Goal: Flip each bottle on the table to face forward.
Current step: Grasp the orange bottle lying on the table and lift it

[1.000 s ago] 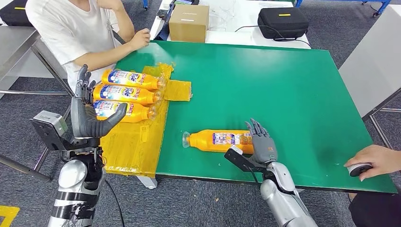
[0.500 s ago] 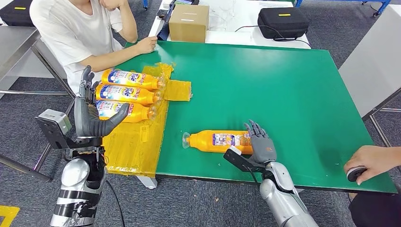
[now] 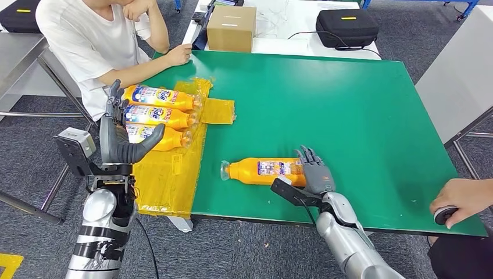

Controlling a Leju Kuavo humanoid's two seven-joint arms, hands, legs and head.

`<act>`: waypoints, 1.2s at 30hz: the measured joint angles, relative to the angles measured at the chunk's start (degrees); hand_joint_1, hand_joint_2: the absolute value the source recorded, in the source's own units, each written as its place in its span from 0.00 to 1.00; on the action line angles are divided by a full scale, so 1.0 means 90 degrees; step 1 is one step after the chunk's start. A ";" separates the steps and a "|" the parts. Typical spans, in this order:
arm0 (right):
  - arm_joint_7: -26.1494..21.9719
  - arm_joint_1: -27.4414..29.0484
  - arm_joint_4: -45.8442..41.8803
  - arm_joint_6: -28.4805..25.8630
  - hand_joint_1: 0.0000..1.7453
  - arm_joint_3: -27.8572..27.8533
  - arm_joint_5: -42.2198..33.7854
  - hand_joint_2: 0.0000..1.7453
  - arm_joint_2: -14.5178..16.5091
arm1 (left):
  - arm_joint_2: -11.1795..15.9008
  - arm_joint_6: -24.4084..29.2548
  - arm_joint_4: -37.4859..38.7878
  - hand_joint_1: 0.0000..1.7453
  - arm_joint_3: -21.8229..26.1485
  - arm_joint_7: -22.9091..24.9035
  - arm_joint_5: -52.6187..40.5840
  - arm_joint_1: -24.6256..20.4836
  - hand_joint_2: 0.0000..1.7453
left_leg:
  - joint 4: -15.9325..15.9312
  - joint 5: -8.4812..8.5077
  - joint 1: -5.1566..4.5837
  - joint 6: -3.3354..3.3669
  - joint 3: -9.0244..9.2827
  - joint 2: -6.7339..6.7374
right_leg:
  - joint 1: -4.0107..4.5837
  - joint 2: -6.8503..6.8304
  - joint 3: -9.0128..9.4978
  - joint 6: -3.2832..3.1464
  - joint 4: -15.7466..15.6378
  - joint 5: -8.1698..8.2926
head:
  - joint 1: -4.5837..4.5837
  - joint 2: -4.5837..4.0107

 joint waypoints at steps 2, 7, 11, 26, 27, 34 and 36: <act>-0.0067 -0.0298 0.0228 0.0635 1.00 0.0049 -0.0141 1.00 -0.0033 | -0.0002 -0.0023 0.0115 0.00 -0.0020 -0.0030 0.0007 -0.0086 1.00 | 0.0000 -0.0004 0.0000 -0.0001 0.0019 0.0029 | 0.0000 0.0018 0.0007 -0.0004 -0.0002 0.0004 | 0.0001 0.0000; -0.0191 -0.0783 0.0679 0.1272 1.00 0.0211 -0.0238 1.00 -0.0143 | -0.0005 -0.0058 0.0339 0.00 -0.0072 -0.0123 0.0033 -0.0243 1.00 | 0.0000 -0.0005 0.0000 -0.0002 0.0047 0.0047 | 0.0001 0.0029 0.0030 -0.0012 -0.0004 0.0015 | 0.0000 0.0000; -0.0245 -0.0933 0.0846 0.1455 1.00 0.0353 -0.0339 1.00 -0.0197 | -0.0002 -0.0077 0.0431 0.00 -0.0075 -0.0165 0.0047 -0.0257 1.00 | -0.0001 -0.0003 0.0001 -0.0002 0.0060 0.0046 | 0.0003 0.0028 0.0046 -0.0012 -0.0003 0.0015 | 0.0000 0.0000; -0.0841 -0.0805 0.0862 0.1282 1.00 0.0733 -0.1169 1.00 -0.0215 | 0.0010 -0.0205 0.0480 0.00 -0.0077 -0.0257 -0.0004 -0.0244 1.00 | -0.0001 -0.0004 0.0001 -0.0002 0.0071 0.0046 | 0.0004 0.0028 0.0058 -0.0012 -0.0003 0.0015 | -0.0001 0.0000; -0.0901 -0.0759 0.0843 0.1216 1.00 0.0731 -0.1245 1.00 -0.0213 | 0.0010 -0.0216 0.0480 0.00 -0.0079 -0.0258 -0.0010 -0.0237 1.00 | -0.0001 -0.0004 0.0001 -0.0002 0.0071 0.0046 | 0.0004 0.0028 0.0059 -0.0012 -0.0003 0.0015 | -0.0001 0.0000; -0.1010 -0.0627 0.0746 0.1121 1.00 0.0716 -0.1380 1.00 -0.0208 | 0.0007 -0.0239 0.0480 0.00 -0.0087 -0.0260 -0.0025 -0.0219 1.00 | -0.0001 -0.0004 0.0001 -0.0002 0.0072 0.0046 | 0.0003 0.0028 0.0060 -0.0012 -0.0003 0.0015 | 0.0001 0.0000; -0.1136 -0.0554 0.0682 0.1004 1.00 0.0685 -0.1561 1.00 -0.0199 | 0.0006 -0.0246 0.0479 0.00 -0.0089 -0.0254 -0.0011 -0.0208 1.00 | -0.0001 -0.0003 0.0001 -0.0002 0.0072 0.0045 | 0.0003 0.0028 0.0062 -0.0012 -0.0003 0.0015 | 0.0001 0.0000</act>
